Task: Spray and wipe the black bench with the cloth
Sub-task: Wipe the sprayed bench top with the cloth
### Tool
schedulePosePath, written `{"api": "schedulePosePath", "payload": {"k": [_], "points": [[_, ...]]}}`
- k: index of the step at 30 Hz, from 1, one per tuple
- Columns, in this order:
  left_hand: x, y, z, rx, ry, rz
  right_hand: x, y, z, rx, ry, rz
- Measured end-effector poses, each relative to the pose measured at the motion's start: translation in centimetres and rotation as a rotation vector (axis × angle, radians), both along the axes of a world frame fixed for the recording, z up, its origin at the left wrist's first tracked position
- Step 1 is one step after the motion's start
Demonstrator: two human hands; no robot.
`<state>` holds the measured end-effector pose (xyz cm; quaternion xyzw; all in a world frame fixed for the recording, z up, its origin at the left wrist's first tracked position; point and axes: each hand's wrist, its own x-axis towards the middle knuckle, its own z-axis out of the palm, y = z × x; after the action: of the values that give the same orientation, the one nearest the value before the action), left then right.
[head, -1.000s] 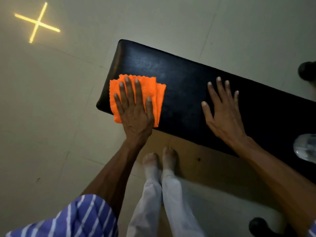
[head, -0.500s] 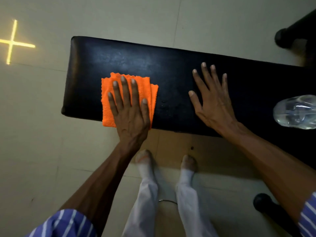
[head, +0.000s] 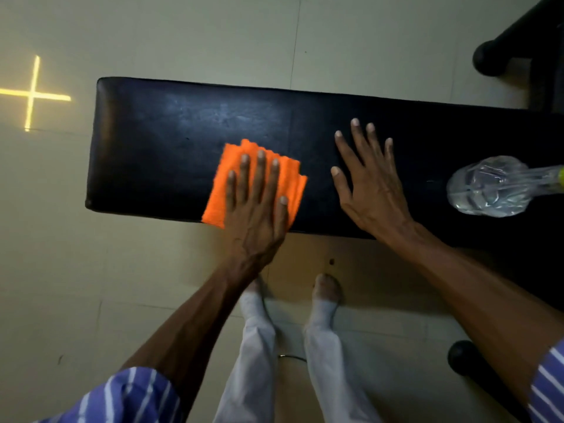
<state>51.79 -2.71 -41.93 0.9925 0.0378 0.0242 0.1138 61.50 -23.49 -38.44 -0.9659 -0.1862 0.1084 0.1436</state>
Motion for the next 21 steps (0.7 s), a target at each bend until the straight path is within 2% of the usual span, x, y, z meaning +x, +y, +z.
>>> {"api": "schedulePosePath", "payload": {"k": [4,5,9,10,14,21], "points": [[0.2,-1.7,0.0,0.002,0.012,-0.123,-1.6,-3.6,-0.3,0.013,-0.006,-0.042],[0.9,-0.4,0.0,0.011,0.014,-0.09,-1.7,-3.7,-0.4,0.009,-0.007,-0.049],[3.4,2.6,0.3,0.031,0.035,0.264,-1.9,-3.2,-0.2,0.017,-0.005,-0.05],[3.2,1.3,0.4,0.044,0.037,0.243,-2.0,-3.5,-0.2,0.016,-0.007,-0.055],[0.5,-4.3,0.0,0.005,0.03,-0.061,-2.7,-3.9,-0.1,0.045,-0.019,-0.087],[2.4,-3.0,1.2,-0.016,0.055,-0.126,-3.1,-4.5,0.3,0.045,0.0,-0.098]]}}
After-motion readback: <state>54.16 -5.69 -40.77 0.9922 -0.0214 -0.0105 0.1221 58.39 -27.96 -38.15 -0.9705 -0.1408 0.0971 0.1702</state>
